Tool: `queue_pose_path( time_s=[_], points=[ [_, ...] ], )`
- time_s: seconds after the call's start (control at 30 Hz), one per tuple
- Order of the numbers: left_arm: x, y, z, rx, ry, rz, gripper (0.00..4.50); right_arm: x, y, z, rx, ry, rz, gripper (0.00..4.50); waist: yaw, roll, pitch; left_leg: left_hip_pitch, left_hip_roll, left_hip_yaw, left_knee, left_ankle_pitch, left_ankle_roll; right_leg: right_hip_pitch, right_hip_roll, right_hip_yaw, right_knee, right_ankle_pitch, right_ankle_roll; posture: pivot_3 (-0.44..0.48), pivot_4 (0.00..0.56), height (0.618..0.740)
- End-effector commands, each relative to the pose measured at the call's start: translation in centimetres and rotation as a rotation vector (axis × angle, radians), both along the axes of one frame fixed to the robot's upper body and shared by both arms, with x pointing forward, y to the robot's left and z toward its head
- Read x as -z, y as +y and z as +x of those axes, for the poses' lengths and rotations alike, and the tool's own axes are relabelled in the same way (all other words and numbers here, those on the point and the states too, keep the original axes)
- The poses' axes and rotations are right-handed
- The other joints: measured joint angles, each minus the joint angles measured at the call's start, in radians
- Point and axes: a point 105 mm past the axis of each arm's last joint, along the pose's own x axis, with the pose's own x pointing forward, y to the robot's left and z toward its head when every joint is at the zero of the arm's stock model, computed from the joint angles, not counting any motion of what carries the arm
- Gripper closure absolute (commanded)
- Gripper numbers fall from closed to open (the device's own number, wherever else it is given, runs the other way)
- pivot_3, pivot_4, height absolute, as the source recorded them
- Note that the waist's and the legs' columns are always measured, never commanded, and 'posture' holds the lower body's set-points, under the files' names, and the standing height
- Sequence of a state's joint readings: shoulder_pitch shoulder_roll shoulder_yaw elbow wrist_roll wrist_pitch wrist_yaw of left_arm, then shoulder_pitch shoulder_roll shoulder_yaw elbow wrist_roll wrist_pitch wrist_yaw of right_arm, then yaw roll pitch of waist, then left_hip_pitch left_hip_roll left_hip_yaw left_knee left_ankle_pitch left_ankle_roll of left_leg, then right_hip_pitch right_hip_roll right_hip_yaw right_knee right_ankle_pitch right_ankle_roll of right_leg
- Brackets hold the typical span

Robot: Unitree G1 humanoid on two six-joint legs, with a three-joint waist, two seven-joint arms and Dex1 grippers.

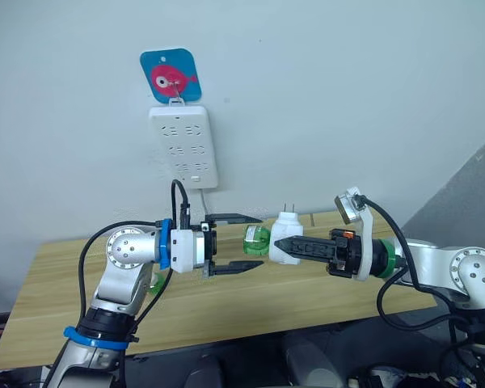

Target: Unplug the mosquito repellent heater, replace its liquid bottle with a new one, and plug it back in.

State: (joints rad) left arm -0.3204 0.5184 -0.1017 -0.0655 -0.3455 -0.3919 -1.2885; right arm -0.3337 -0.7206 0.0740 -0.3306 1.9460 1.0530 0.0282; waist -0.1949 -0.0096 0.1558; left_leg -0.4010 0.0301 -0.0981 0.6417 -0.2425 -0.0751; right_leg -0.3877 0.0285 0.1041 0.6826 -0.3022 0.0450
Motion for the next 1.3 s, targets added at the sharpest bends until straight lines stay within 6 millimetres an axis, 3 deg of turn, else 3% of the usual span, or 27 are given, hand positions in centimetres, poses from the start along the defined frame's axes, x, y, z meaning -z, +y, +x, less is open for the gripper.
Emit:
queue_pose_path(
  time_s=[0.03,0.13,0.23,0.37,0.47,0.57,0.7,0.8,0.93,1.17,1.3],
  points=[
    [-1.5,-0.4,0.1,0.0,-0.025,-0.041,2.2,-1.3,0.2,-0.3,-0.013,-0.041,0.042,1.41,0.0,0.0,0.0,0.0,0.0,0.0,0.0,0.0,0.0,0.0,0.0,0.0,0.0,0.0,0.0,-0.239,0.12,0.74],
    [-1.7,-0.4,-0.3,0.027,-0.012,-0.012,2.2,-1.3,0.1,-0.3,-0.014,-0.04,0.034,1.41,-0.001,0.0,0.0,0.0,0.0,0.0,0.0,0.0,0.0,0.0,0.0,0.0,0.0,0.0,0.0,-0.235,0.12,0.74],
    [-1.5,0.1,-1.1,0.081,0.119,0.097,2.2,-1.4,0.0,-0.3,-0.025,-0.05,0.023,1.41,-0.002,0.0,0.0,0.0,0.0,0.0,0.0,0.0,0.0,0.0,0.0,0.0,0.0,0.0,0.0,-0.232,0.125,0.74],
    [-1.6,1.4,0.4,-0.05,0.669,0.218,2.2,-1.9,-0.1,-0.8,-0.07,-0.08,-0.005,1.41,-0.003,0.0,0.004,0.0,0.0,-0.002,0.0,0.0,0.0,0.0,0.0,-0.001,0.002,0.0,0.0,-0.222,0.128,0.74],
    [-1.6,2.4,0.2,-0.07,1.006,0.338,2.2,-2.6,0.0,-1.8,-0.15,-0.121,-0.022,1.41,-0.001,-0.001,0.005,0.0,-0.001,-0.002,0.001,0.0,0.0,0.0,0.001,-0.001,0.001,0.0,0.0,-0.219,0.13,0.74],
    [-2.6,2.1,0.2,-0.047,1.12,0.332,2.2,-3.0,0.1,-2.2,-0.186,-0.14,-0.02,1.41,-0.001,-0.001,0.006,0.0,-0.001,-0.002,0.0,0.0,0.0,0.0,0.001,-0.001,0.0,0.0,0.0,-0.219,0.13,0.74],
    [-3.1,1.5,1.0,-0.045,1.09,0.271,2.2,-3.3,0.3,-2.2,-0.198,-0.152,-0.012,1.41,-0.002,0.0,0.006,0.0,0.0,-0.002,-0.002,-0.001,0.001,-0.001,0.001,-0.001,0.0,-0.001,-0.001,-0.225,0.129,0.74],
    [-2.8,1.6,0.6,-0.023,1.012,0.269,1.31,-3.3,0.3,-2.1,-0.194,-0.149,-0.005,1.41,-0.002,0.0,0.006,0.0,0.001,-0.002,-0.003,-0.001,0.001,-0.001,0.002,-0.001,0.0,-0.001,-0.001,-0.221,0.129,0.74],
    [-2.9,1.6,1.0,-0.058,0.757,0.178,0.02,-3.0,0.1,-1.7,-0.154,-0.127,0.004,1.41,0.002,0.0,0.007,0.0,0.001,-0.002,-0.003,-0.001,0.001,-0.001,0.002,-0.001,0.0,-0.001,-0.001,-0.221,0.132,0.74],
    [-2.7,2.4,0.2,-0.083,0.224,0.053,0.0,-2.1,-0.6,-0.9,-0.063,-0.076,0.043,1.41,0.017,0.0,0.007,0.0,0.001,-0.001,-0.002,-0.001,0.001,-0.001,0.001,0.0,-0.001,-0.001,-0.001,-0.212,0.135,0.74],
    [-1.5,2.6,-0.8,-0.071,0.072,0.016,0.0,-1.7,-0.7,-0.6,-0.028,-0.056,0.053,1.41,0.021,0.0,0.007,0.0,0.001,0.001,-0.002,-0.001,0.001,-0.001,0.001,0.001,-0.001,-0.001,-0.001,-0.206,0.134,0.74]
  ],
)
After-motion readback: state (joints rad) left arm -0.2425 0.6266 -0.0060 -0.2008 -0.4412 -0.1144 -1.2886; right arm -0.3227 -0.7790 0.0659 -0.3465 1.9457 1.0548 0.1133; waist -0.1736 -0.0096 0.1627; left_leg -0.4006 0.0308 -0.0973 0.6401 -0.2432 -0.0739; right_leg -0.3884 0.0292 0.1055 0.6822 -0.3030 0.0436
